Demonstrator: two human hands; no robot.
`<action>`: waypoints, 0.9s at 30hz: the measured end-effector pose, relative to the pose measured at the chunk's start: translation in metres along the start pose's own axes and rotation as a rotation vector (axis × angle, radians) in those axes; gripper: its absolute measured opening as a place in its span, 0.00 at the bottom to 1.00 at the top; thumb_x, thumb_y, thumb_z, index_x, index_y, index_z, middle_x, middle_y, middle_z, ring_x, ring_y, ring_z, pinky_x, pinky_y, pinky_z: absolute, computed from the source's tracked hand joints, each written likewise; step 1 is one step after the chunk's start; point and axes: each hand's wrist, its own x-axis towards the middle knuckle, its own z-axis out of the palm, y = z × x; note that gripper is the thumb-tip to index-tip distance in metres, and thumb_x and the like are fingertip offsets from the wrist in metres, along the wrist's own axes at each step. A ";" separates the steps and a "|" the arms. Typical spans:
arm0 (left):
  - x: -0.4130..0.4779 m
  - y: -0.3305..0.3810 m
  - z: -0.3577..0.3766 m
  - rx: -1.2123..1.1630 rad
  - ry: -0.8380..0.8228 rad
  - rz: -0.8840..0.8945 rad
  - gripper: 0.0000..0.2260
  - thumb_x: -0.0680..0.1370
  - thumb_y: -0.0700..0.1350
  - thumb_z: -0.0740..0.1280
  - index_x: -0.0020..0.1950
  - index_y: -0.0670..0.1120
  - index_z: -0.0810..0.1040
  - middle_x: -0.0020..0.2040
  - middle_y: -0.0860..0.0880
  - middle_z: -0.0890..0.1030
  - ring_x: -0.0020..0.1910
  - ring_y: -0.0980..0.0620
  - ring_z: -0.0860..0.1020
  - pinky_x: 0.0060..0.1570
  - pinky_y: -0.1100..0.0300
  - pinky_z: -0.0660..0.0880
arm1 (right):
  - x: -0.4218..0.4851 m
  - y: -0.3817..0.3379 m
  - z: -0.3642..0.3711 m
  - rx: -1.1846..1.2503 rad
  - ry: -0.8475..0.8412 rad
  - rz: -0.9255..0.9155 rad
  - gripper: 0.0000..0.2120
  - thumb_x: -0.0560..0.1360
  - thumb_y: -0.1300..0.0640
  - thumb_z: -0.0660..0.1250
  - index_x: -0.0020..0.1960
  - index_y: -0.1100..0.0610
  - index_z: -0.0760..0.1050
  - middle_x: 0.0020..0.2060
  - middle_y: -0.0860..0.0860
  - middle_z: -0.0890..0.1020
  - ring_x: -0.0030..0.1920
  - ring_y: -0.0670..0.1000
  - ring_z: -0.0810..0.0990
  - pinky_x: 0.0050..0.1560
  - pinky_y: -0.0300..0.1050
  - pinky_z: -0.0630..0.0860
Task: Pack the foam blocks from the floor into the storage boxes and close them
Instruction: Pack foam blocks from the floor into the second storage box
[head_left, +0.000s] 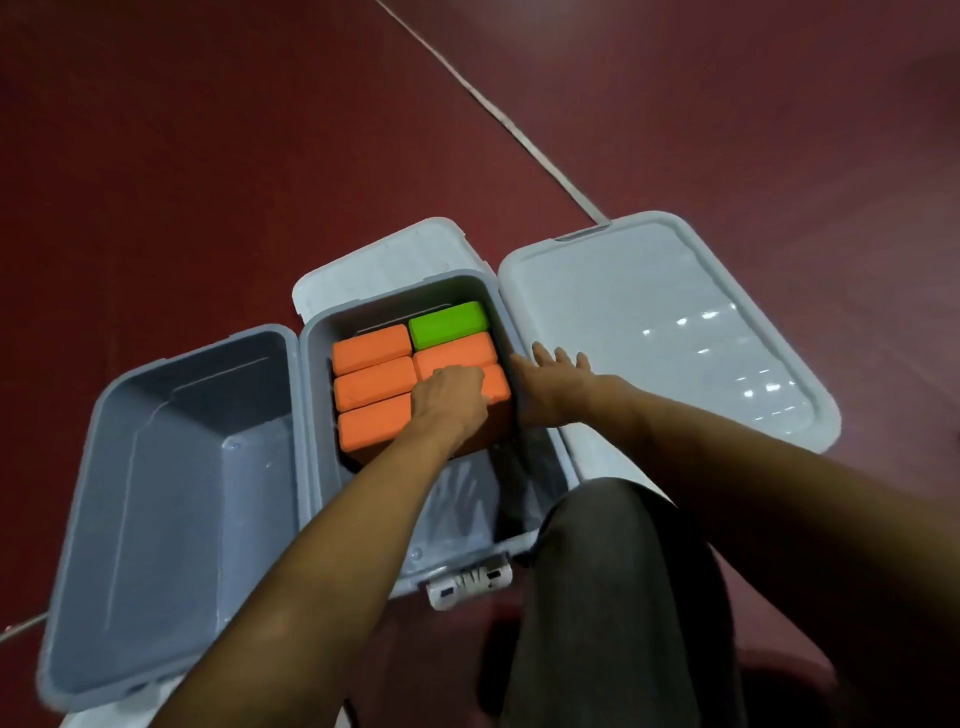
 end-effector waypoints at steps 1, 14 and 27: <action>-0.003 0.008 -0.005 -0.009 0.005 0.005 0.18 0.80 0.50 0.64 0.70 0.52 0.75 0.68 0.45 0.77 0.67 0.42 0.75 0.62 0.49 0.73 | -0.010 0.009 -0.004 0.022 0.009 0.020 0.42 0.77 0.47 0.66 0.82 0.51 0.46 0.80 0.60 0.47 0.79 0.67 0.48 0.76 0.68 0.46; -0.035 0.217 -0.093 -0.011 0.123 0.322 0.22 0.81 0.53 0.61 0.76 0.55 0.69 0.72 0.52 0.74 0.69 0.46 0.72 0.61 0.50 0.73 | -0.193 0.193 -0.050 0.075 0.208 0.331 0.40 0.79 0.52 0.63 0.82 0.51 0.42 0.81 0.57 0.43 0.80 0.65 0.44 0.76 0.69 0.42; -0.131 0.521 -0.091 0.217 0.144 0.871 0.23 0.80 0.57 0.62 0.74 0.54 0.71 0.69 0.46 0.77 0.67 0.41 0.74 0.62 0.46 0.74 | -0.427 0.391 0.009 0.214 0.305 0.773 0.36 0.76 0.51 0.63 0.80 0.52 0.51 0.79 0.58 0.53 0.78 0.64 0.56 0.75 0.70 0.50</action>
